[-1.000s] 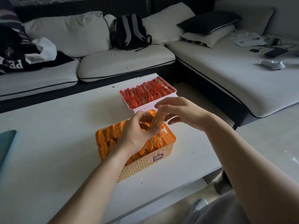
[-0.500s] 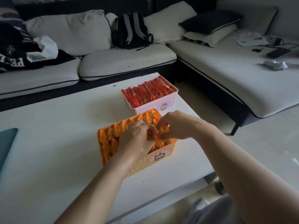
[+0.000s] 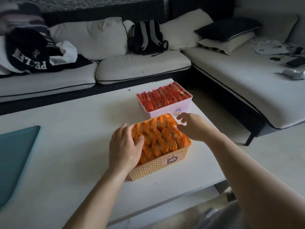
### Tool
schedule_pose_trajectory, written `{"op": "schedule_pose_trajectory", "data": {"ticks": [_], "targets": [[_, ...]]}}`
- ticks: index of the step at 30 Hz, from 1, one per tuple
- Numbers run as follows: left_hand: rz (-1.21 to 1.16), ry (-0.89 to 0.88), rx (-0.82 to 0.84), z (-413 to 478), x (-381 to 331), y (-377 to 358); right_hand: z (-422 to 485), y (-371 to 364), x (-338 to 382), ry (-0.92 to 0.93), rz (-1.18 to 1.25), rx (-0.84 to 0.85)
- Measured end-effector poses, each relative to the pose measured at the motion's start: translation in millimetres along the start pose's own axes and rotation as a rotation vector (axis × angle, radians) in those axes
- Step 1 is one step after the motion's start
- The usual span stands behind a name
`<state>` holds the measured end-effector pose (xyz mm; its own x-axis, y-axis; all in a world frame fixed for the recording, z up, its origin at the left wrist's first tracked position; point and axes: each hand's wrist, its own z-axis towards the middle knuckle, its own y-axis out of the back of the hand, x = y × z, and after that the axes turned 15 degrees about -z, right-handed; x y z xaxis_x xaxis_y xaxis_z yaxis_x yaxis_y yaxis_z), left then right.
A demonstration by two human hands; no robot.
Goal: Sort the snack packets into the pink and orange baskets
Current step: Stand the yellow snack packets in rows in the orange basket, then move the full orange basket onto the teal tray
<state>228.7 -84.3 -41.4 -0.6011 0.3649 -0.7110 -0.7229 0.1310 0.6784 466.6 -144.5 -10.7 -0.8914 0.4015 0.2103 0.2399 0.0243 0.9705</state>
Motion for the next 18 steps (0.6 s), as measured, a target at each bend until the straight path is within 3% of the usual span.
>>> {"op": "schedule_pose_trajectory", "data": {"ticks": [2,4,6,12,18], "targets": [[-0.213,0.240,-0.146,-0.3,13.8,7.5,-0.4,-8.2,2.9,-0.056,0.116,0.113],[-0.433,0.510,-0.091,-1.9,25.2,10.8,-1.8,-16.4,12.9,-0.087,0.167,0.161],[-0.570,0.632,0.029,-8.2,32.2,11.1,-2.9,-22.4,27.2,-0.122,0.160,0.116],[-0.454,0.613,-0.026,-11.9,50.8,40.0,-17.4,-24.7,81.3,-0.150,0.119,0.042],[-0.409,0.634,-0.186,-15.1,104.7,119.8,-28.7,-32.5,165.5,0.010,0.277,0.034]]}}
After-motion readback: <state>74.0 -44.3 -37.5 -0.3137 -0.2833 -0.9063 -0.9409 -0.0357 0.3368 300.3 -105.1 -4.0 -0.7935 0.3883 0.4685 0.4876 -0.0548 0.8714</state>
